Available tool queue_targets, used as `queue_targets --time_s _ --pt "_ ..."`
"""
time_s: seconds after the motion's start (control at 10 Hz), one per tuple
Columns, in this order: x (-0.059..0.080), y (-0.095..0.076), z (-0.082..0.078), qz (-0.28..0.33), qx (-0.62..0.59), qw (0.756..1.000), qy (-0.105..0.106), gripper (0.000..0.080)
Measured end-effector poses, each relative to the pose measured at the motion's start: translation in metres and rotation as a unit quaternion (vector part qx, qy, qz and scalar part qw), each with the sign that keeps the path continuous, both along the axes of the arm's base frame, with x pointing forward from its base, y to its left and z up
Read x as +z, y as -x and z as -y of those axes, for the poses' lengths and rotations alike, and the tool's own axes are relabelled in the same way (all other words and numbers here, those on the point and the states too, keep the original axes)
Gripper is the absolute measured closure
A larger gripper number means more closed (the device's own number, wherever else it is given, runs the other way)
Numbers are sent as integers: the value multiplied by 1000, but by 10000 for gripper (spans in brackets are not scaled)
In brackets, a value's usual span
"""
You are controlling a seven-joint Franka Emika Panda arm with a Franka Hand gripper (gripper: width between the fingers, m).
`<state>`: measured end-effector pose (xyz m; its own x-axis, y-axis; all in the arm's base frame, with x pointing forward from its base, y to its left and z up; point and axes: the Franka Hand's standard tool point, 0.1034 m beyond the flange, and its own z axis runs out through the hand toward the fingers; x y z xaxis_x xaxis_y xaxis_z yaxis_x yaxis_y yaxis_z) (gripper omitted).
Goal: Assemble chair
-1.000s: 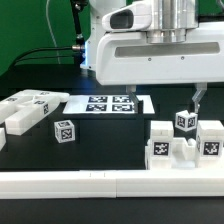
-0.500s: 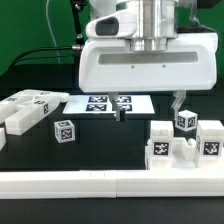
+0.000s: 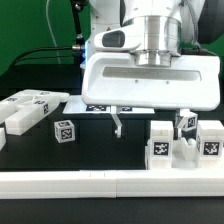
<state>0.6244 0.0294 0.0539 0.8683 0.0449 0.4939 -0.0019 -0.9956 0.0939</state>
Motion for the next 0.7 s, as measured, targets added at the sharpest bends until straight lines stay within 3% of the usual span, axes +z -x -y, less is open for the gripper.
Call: queue_targets --time_s 0.1,0.2,0.5,0.7 --pt "-6 -2 5 44 0 999 10 151" --pt "-24 2 4 18 0 1000 -1 151" --pt "-40 1 -6 9 2 1000 -11 151" --pt "-41 0 -13 0 5 1000 -15 151"
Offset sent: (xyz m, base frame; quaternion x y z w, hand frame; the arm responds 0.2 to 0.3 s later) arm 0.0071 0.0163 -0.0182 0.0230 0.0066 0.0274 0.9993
